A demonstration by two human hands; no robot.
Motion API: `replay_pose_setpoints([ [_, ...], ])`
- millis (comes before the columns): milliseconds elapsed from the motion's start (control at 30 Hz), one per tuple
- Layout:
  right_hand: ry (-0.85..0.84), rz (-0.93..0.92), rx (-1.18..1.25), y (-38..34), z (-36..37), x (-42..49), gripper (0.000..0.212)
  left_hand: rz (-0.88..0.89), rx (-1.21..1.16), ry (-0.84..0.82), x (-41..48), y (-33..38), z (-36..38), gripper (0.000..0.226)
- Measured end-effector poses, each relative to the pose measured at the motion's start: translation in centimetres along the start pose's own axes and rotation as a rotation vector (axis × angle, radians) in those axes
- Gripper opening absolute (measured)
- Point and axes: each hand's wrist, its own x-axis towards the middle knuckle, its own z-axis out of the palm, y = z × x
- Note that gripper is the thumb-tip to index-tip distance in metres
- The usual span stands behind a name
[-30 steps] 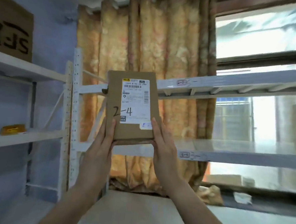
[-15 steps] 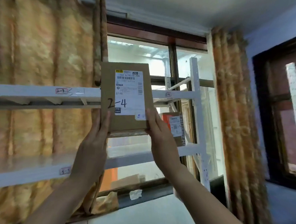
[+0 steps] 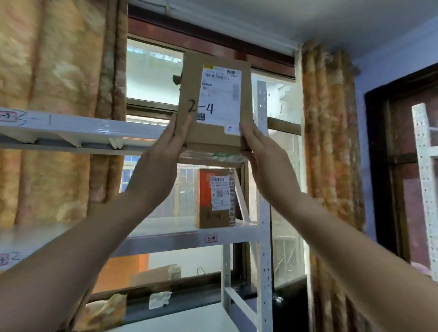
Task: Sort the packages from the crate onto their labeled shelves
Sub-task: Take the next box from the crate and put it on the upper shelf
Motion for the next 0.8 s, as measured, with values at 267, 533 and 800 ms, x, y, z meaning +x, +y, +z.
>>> replay_pose_setpoints([
  [267, 0.035, -0.02, -0.047, 7.4, -0.3, 4.2, 0.049, 0.046, 0.015, 0.021, 6.1, 0.7, 3.9, 0.073],
  [533, -0.002, 0.027, 0.074, 10.6, 3.2, 1.8, 0.052, 0.08, 0.034, -0.015, 5.1, -0.6, 9.3, 0.066],
  [800, 0.054, -0.019, 0.1, 13.2, 8.9, 4.6, 0.049, 0.064, 0.039, 0.051, 6.2, -4.8, 14.0, 0.064],
])
